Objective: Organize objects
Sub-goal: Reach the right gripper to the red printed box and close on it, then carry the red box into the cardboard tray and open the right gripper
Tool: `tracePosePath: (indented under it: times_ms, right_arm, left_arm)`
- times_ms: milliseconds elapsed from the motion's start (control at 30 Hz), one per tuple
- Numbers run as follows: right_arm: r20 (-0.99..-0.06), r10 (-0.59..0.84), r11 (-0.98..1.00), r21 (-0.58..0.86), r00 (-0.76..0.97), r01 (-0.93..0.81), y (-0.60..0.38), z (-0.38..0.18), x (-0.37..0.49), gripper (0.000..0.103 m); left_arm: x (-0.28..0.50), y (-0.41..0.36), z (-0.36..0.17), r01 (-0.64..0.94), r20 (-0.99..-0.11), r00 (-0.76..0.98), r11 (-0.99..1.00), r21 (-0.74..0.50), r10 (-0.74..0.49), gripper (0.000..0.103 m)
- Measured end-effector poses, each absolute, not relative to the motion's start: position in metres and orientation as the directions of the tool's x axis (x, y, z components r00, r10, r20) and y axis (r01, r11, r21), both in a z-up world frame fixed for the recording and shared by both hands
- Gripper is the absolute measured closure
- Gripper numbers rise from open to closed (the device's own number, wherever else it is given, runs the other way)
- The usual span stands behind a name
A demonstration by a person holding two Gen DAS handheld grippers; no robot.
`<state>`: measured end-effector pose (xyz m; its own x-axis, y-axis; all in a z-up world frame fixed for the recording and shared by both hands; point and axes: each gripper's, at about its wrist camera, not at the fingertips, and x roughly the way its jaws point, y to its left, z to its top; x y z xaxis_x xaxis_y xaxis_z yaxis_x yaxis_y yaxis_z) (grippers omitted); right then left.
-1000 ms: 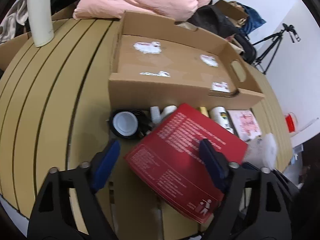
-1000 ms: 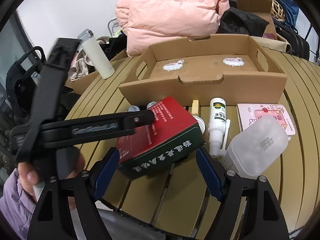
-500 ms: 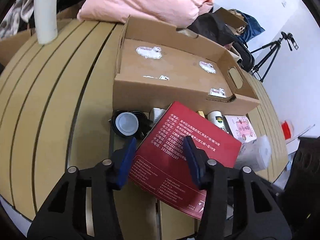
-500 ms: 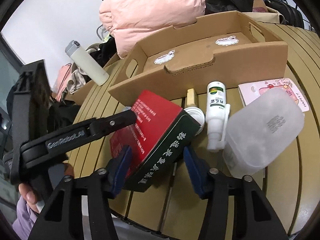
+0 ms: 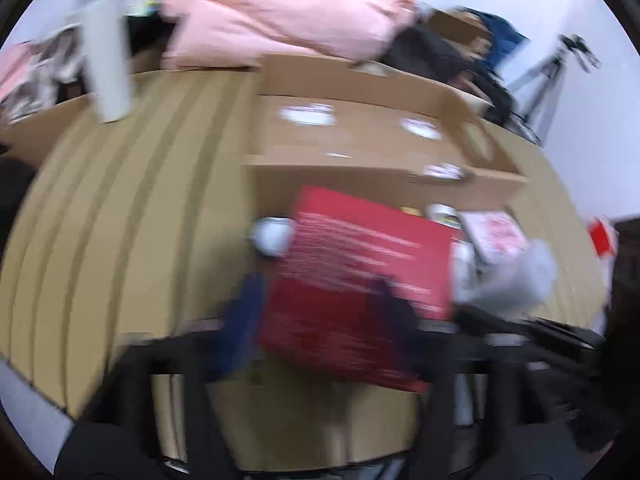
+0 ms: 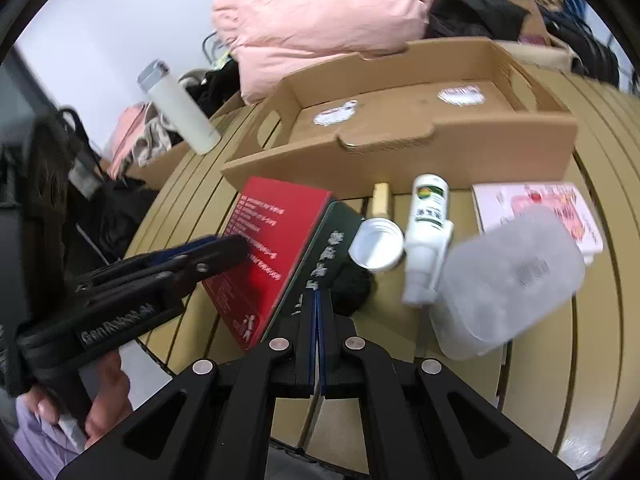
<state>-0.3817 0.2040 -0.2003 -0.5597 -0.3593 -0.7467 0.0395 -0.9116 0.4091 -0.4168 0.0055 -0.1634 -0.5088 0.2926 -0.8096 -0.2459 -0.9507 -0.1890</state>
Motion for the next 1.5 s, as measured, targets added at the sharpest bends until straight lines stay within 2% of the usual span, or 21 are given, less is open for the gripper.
tracePosePath:
  times_ms: [67, 133, 367, 433, 567, 633, 667, 700, 733, 767, 900, 1033, 1067, 1133, 1167, 1367, 1500]
  right_arm:
    - [-0.724, -0.384, -0.894, 0.446, -0.573, 0.037, 0.211, -0.199, -0.38, 0.101]
    - [-0.722, -0.362, -0.906, 0.421, -0.589, 0.04, 0.209, -0.196, -0.384, 0.098]
    - [-0.734, -0.375, -0.904, 0.426, -0.567, 0.047, 0.201, -0.198, -0.39, 0.092]
    - [-0.74, -0.367, -0.909, 0.415, -0.563, 0.047, 0.201, -0.2, -0.389, 0.091]
    - [-0.721, -0.374, -0.897, 0.441, -0.583, 0.032, 0.212, -0.196, -0.386, 0.089]
    - [-0.707, -0.401, -0.881, 0.472, -0.583, 0.035, 0.219, -0.194, -0.384, 0.078]
    - [-0.703, -0.408, -0.877, 0.479, -0.582, 0.035, 0.221, -0.194, -0.383, 0.059]
    - [-0.704, -0.404, -0.878, 0.477, -0.585, 0.033, 0.222, -0.193, -0.381, 0.025]
    - [-0.702, -0.399, -0.881, 0.473, -0.59, 0.033, 0.222, -0.193, -0.38, 0.01]
    - [-0.697, -0.397, -0.88, 0.473, -0.597, 0.033, 0.222, -0.193, -0.379, 0.004]
    - [-0.709, -0.382, -0.889, 0.458, -0.593, 0.025, 0.221, -0.195, -0.384, 0.004]
    - [-0.679, -0.406, -0.88, 0.472, -0.611, 0.06, 0.219, -0.193, -0.391, 0.006]
    - [-0.678, -0.398, -0.885, 0.46, -0.618, 0.066, 0.217, -0.193, -0.394, 0.013]
    - [-0.699, -0.38, -0.901, 0.428, -0.606, 0.071, 0.212, -0.196, -0.401, 0.04]
    - [-0.718, -0.365, -0.91, 0.409, -0.593, 0.066, 0.209, -0.198, -0.405, 0.051]
    - [-0.69, -0.366, -0.908, 0.411, -0.624, 0.077, 0.215, -0.182, -0.398, 0.051]
    - [-0.663, -0.347, -0.914, 0.398, -0.663, 0.079, 0.222, -0.143, -0.395, 0.051]
  left_arm:
    - [-0.424, -0.007, -0.172, -0.205, -0.824, -0.472, -0.948, -0.244, 0.314, 0.027]
    - [-0.432, -0.008, -0.18, -0.195, -0.835, -0.44, -0.943, -0.271, 0.331, 0.027]
    - [-0.44, -0.011, -0.188, -0.193, -0.81, -0.393, -0.9, -0.39, 0.435, 0.029]
    - [-0.438, -0.01, -0.187, -0.204, -0.802, -0.383, -0.889, -0.41, 0.458, 0.037]
    - [-0.43, -0.004, -0.185, -0.238, -0.803, -0.365, -0.881, -0.409, 0.471, 0.04]
    - [-0.427, 0.0, -0.183, -0.255, -0.804, -0.365, -0.881, -0.4, 0.47, 0.04]
    - [-0.426, 0.002, -0.183, -0.263, -0.804, -0.362, -0.879, -0.398, 0.473, 0.04]
    - [-0.424, 0.005, -0.182, -0.275, -0.803, -0.355, -0.874, -0.4, 0.479, 0.04]
    - [-0.423, 0.007, -0.181, -0.281, -0.801, -0.354, -0.872, -0.4, 0.482, 0.045]
    - [-0.421, 0.008, -0.181, -0.286, -0.799, -0.353, -0.869, -0.403, 0.487, 0.046]
    - [-0.426, 0.005, -0.182, -0.271, -0.803, -0.365, -0.879, -0.393, 0.471, 0.047]
    - [-0.439, 0.001, -0.188, -0.238, -0.789, -0.342, -0.859, -0.453, 0.511, 0.047]
    - [-0.44, 0.003, -0.188, -0.242, -0.785, -0.339, -0.854, -0.46, 0.519, 0.048]
    - [-0.436, 0.008, -0.185, -0.263, -0.785, -0.347, -0.857, -0.444, 0.513, 0.062]
    - [-0.433, 0.01, -0.182, -0.272, -0.791, -0.362, -0.867, -0.417, 0.494, 0.063]
    - [-0.414, 0.013, -0.155, -0.306, -0.748, -0.415, -0.854, -0.421, 0.518, 0.064]
    - [-0.414, 0.017, -0.121, -0.331, -0.704, -0.457, -0.838, -0.433, 0.544, 0.064]
